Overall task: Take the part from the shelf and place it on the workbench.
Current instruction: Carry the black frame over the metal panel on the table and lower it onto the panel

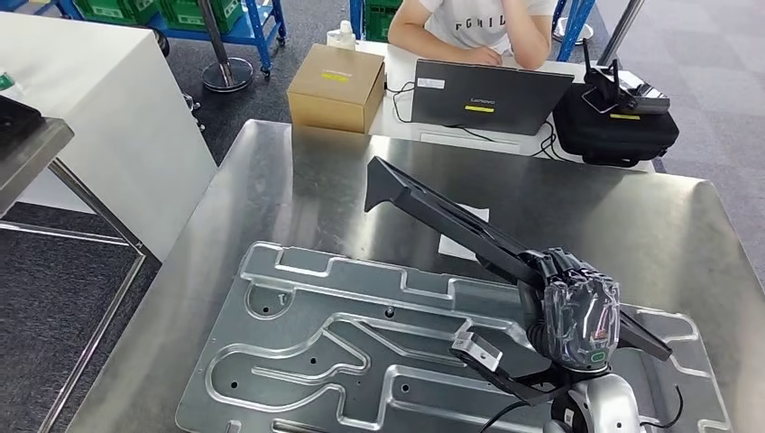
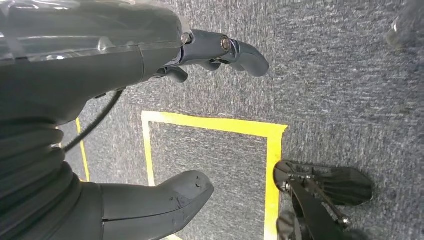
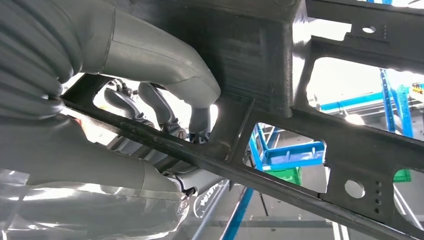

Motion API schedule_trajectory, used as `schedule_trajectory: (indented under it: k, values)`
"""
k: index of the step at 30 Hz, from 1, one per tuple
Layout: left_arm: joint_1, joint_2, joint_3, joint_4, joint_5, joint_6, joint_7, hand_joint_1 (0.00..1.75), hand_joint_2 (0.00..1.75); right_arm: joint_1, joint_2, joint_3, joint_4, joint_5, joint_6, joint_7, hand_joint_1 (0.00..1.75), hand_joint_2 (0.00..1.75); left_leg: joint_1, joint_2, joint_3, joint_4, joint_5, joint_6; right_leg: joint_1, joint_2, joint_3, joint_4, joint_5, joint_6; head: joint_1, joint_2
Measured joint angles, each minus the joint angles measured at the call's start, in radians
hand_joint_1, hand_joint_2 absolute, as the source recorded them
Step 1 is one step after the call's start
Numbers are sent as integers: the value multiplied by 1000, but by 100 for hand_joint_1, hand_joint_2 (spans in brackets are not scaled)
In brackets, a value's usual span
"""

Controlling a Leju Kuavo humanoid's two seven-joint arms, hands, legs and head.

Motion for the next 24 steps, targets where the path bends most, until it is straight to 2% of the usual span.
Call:
schedule_trajectory:
  k: [1,3,5,6,7,9,10,11,12,14,15,16,18,20,22,24]
  values:
    - [-2,-2,0,1,0,0,0,0,175,-1,0,0,-1,0,0,0,175,175,2,-1,3,-6,-1,-7,9,7,12,-24,-10,-12,0,0]
    - [-5,-3,0,1,0,0,0,0,175,-3,0,0,-4,0,0,0,175,175,4,-4,9,-5,21,-24,16,17,21,-47,-41,-29,2,0]
    - [-6,-2,0,2,0,0,0,0,175,-3,0,0,-4,0,0,0,175,175,3,-5,9,9,32,-37,8,13,36,-73,-12,-43,1,0]
    - [-5,-2,0,2,0,-1,0,0,175,-4,0,0,-4,0,0,0,175,175,3,-7,0,30,10,-42,4,6,38,-77,13,-49,-2,0]
    - [-5,-1,0,2,0,-1,0,0,175,-3,0,0,-4,0,0,0,175,175,6,-7,-16,72,-26,-47,1,-1,37,-77,38,-52,-4,0]
    - [-2,1,0,2,0,-1,0,0,175,0,0,0,-3,0,0,0,175,175,11,-8,-65,194,-106,-56,-2,-10,30,-71,68,-49,-9,0]
    - [-1,3,0,2,0,-1,0,0,175,2,0,0,-2,0,0,0,175,175,15,-8,-83,237,-129,-60,-4,-11,26,-67,71,-44,-9,0]
    - [1,4,0,2,0,0,0,0,175,3,0,0,-1,0,0,0,175,175,18,-8,-83,245,-132,-61,-6,-10,23,-63,72,-38,-9,0]
    - [3,6,0,2,0,0,0,0,175,3,0,0,-1,0,0,0,175,175,22,-8,-64,212,-115,-64,-11,-10,19,-58,72,-30,-9,0]
    - [4,7,0,2,0,0,0,0,175,3,0,0,0,0,0,0,175,175,30,-7,-5,93,-62,-75,-19,-9,12,-40,69,-10,-10,0]
    - [3,7,0,2,0,0,0,0,175,4,0,0,0,0,0,0,175,175,31,-4,12,52,-56,-74,-21,-9,9,-31,65,1,-11,0]
    - [2,7,0,3,0,0,0,0,175,3,0,0,0,0,0,0,175,175,30,-2,17,33,-55,-68,-21,-10,7,-24,59,12,-11,0]
    - [3,8,0,3,0,0,0,0,175,2,0,0,-1,0,0,0,175,175,25,0,12,30,-62,-38,-20,-11,6,-11,60,33,-8,0]
    - [6,8,0,3,-1,0,0,0,175,0,0,1,-1,0,0,0,175,175,25,0,16,27,-45,-15,-23,-12,1,3,60,46,-3,0]
    - [6,8,0,3,-1,0,0,0,175,-1,0,1,-2,0,0,0,175,175,25,1,19,26,-37,-5,-26,-12,-32,59,18,53,0,0]
    - [7,7,0,3,-1,0,0,0,175,0,0,1,-1,0,0,-1,175,175,23,1,16,25,-36,-3,-26,-12,-96,176,-44,58,2,0]
